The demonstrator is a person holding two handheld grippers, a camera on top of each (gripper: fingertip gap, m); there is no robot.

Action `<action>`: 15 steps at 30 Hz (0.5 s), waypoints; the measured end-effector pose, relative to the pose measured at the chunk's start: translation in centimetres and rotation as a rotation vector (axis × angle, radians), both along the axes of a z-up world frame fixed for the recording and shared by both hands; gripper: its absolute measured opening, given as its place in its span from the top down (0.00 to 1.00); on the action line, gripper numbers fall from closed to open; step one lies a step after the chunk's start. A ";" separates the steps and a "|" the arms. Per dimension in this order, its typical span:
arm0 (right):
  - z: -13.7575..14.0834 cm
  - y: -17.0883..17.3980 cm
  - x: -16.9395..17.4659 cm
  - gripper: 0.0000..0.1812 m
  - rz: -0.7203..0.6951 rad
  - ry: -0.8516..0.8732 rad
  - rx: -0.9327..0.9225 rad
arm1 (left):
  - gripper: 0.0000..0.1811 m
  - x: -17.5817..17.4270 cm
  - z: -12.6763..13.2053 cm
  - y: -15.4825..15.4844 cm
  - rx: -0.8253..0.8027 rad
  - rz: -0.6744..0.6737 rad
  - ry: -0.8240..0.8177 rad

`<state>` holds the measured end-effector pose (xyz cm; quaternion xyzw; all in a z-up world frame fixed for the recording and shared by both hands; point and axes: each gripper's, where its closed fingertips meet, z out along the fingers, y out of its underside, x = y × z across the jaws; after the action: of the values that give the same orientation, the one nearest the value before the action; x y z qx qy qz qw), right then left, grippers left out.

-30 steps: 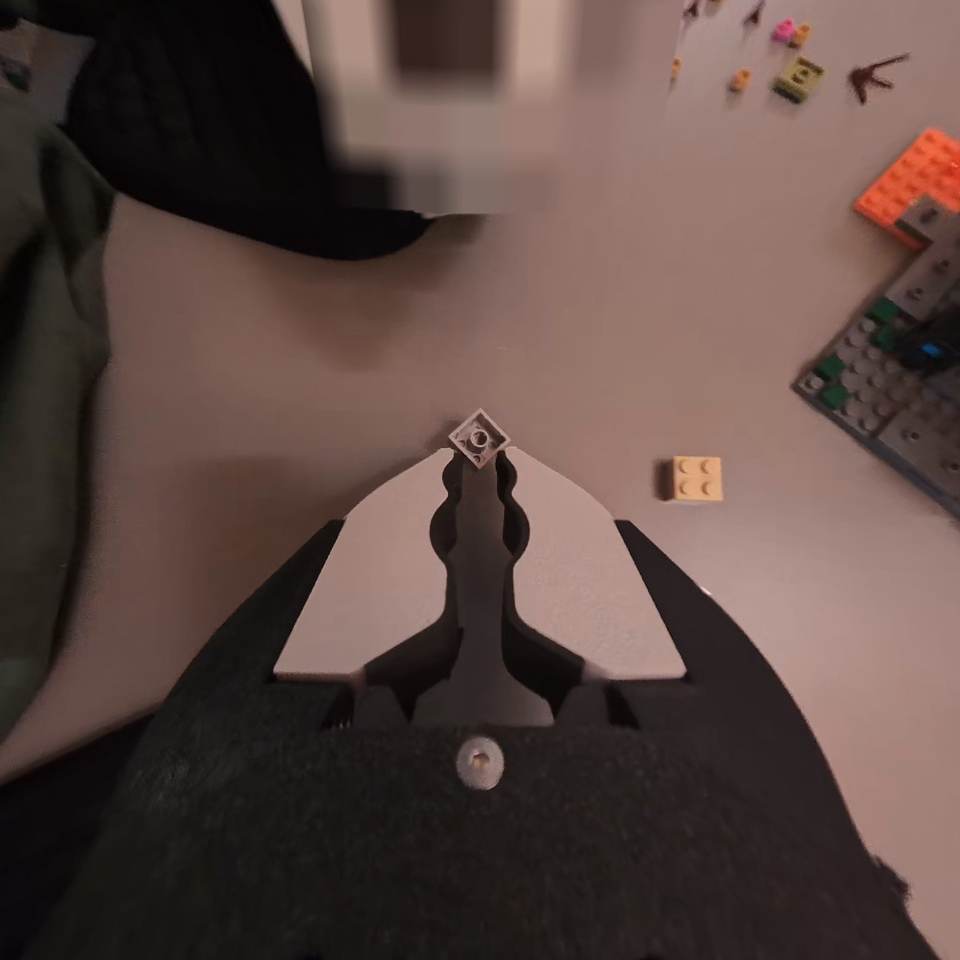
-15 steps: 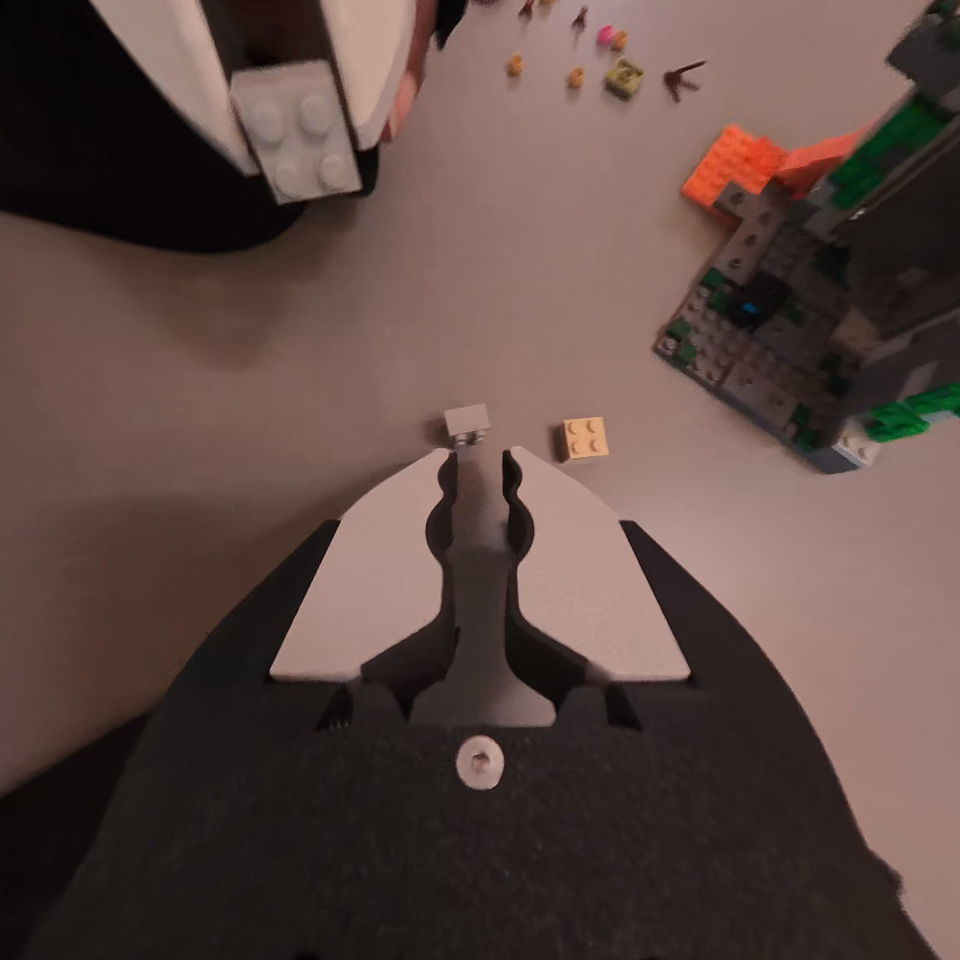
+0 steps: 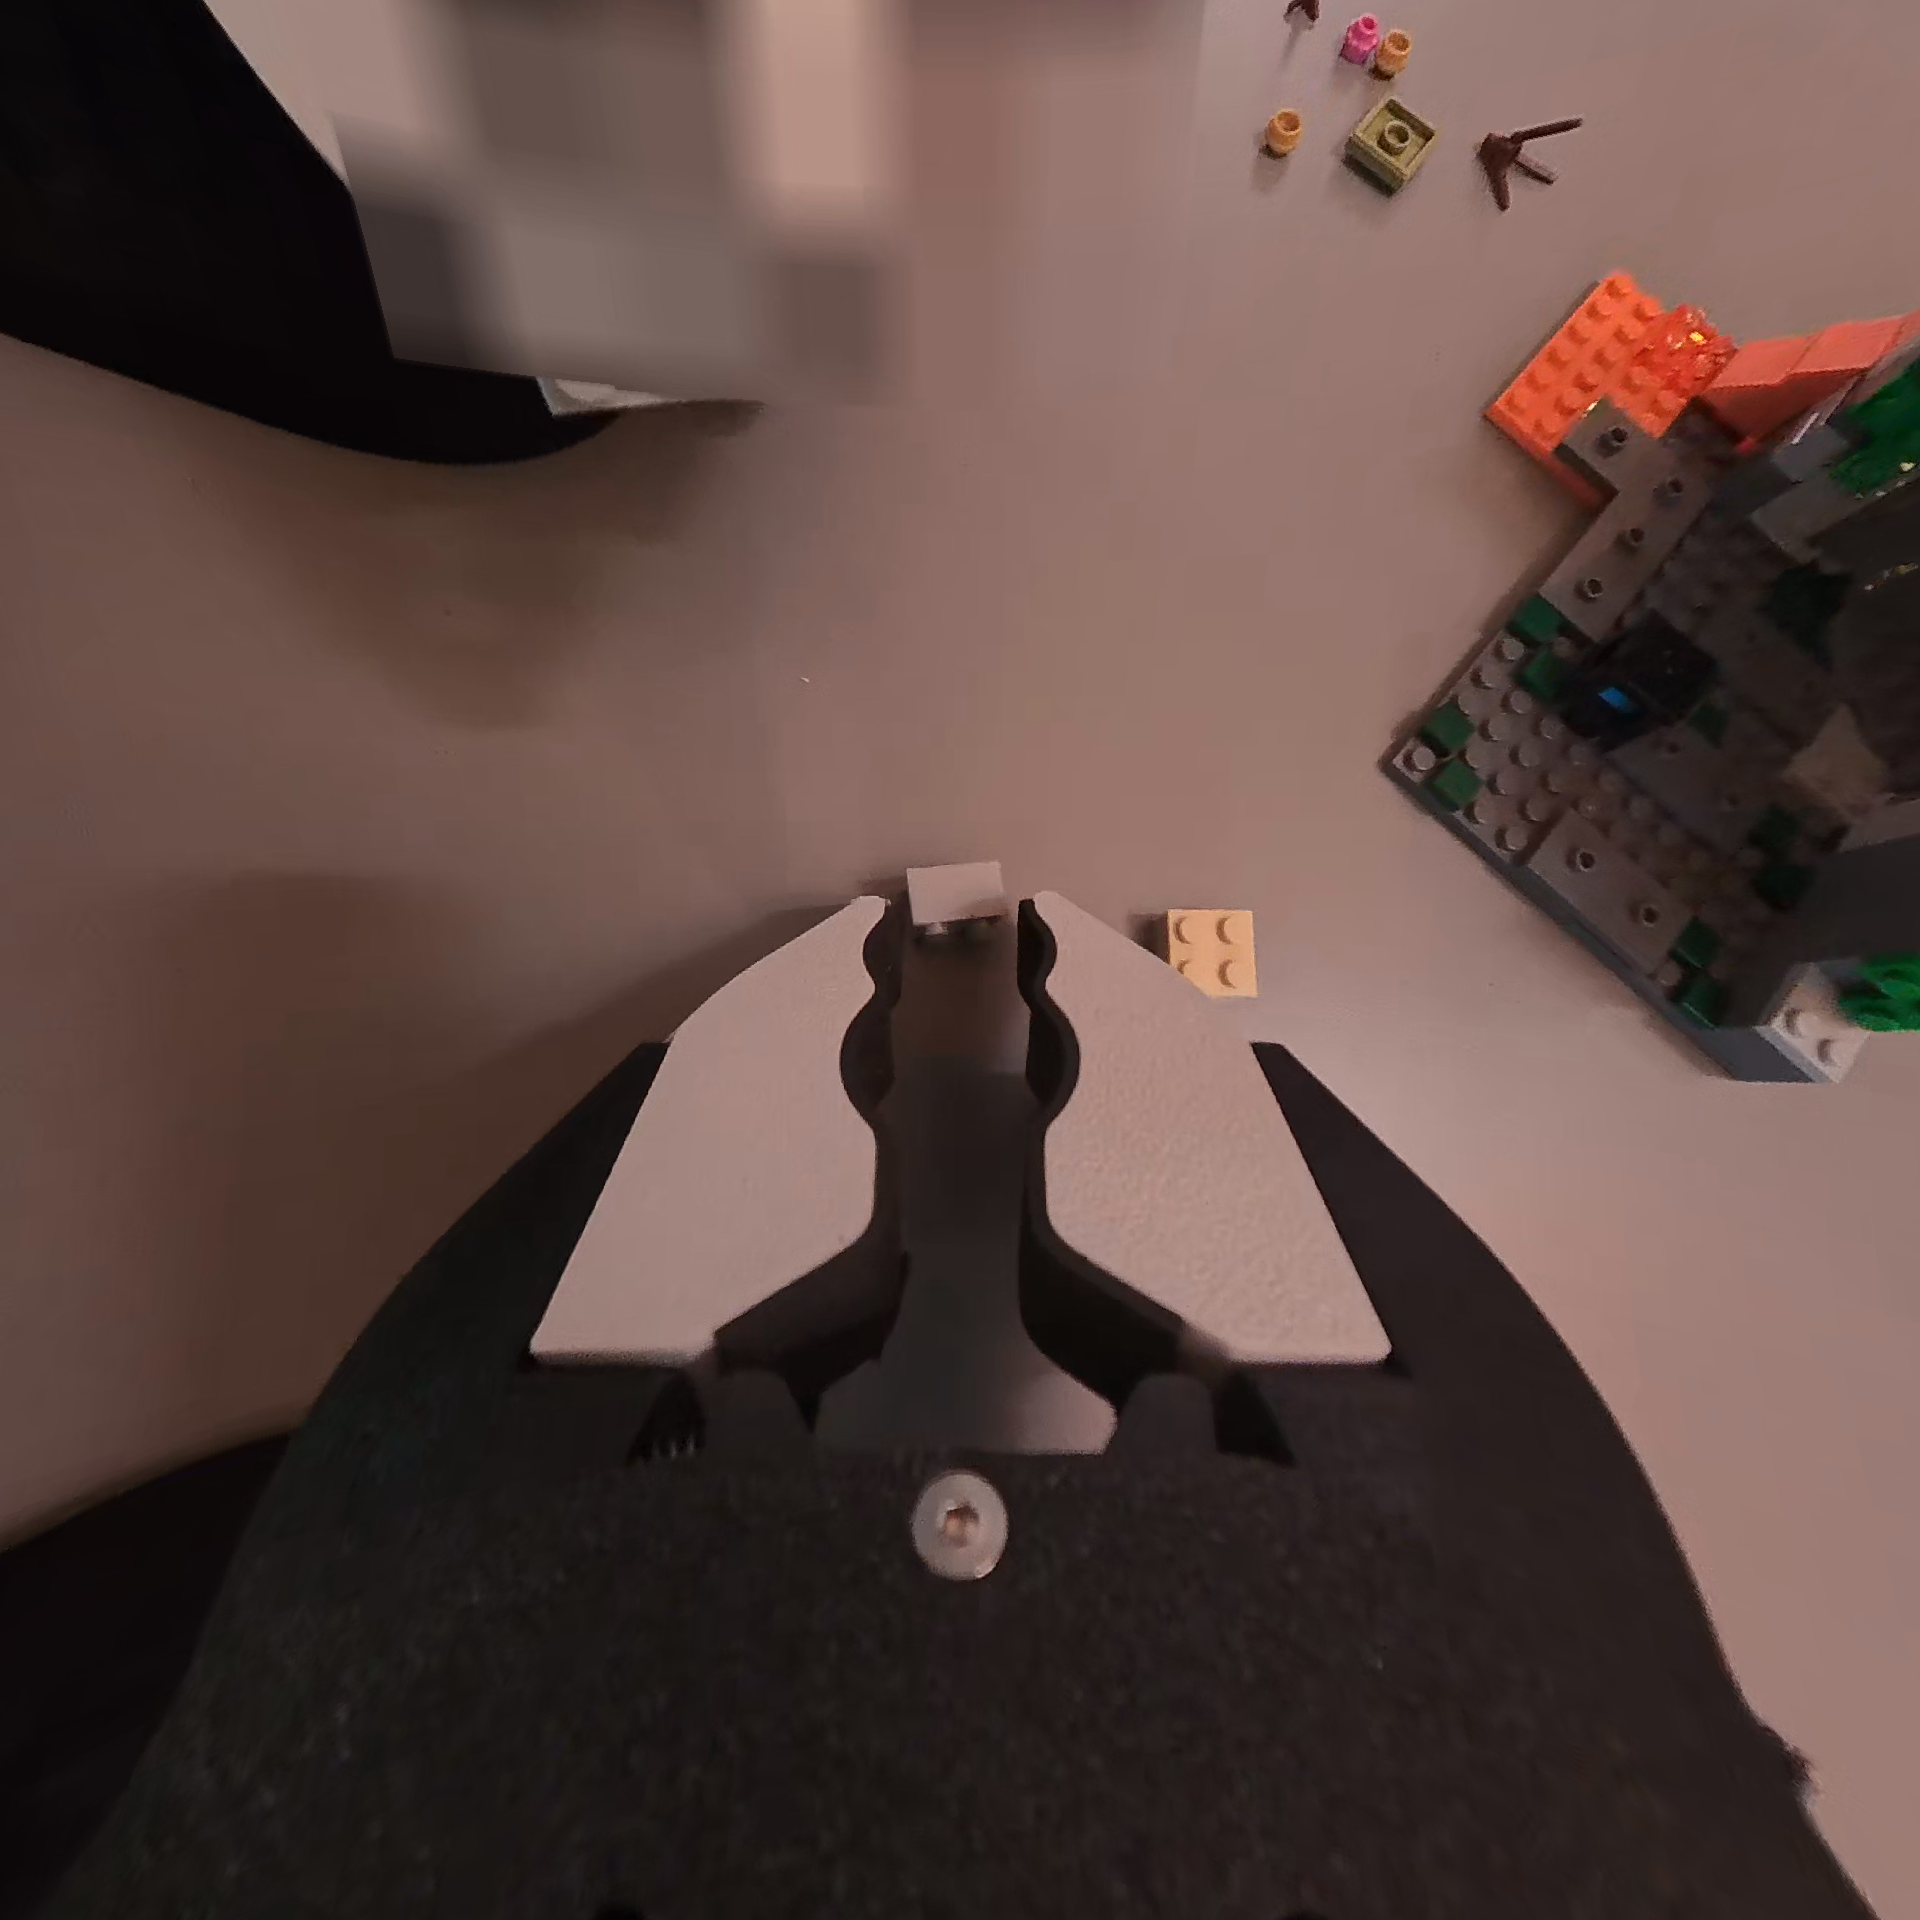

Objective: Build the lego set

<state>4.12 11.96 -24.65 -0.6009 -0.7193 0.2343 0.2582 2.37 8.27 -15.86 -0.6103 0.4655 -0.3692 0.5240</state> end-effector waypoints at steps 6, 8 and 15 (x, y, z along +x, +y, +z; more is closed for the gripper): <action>0.0 -0.1 0.0 0.89 0.017 0.003 0.001 | 0.91 0.0 -0.1 0.0 -0.006 -0.002 0.000; -0.1 -0.1 -0.1 0.90 0.023 0.003 0.012 | 0.91 0.0 -0.1 0.0 -0.008 -0.001 0.000; 1.6 -0.2 0.0 0.91 0.026 0.047 0.037 | 0.91 -0.1 -0.7 0.6 -0.019 0.033 0.050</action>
<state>4.08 11.73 -23.03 -0.5808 -0.7253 0.2381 0.2829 2.23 8.85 -16.60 -0.6319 0.4649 -0.3495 0.5123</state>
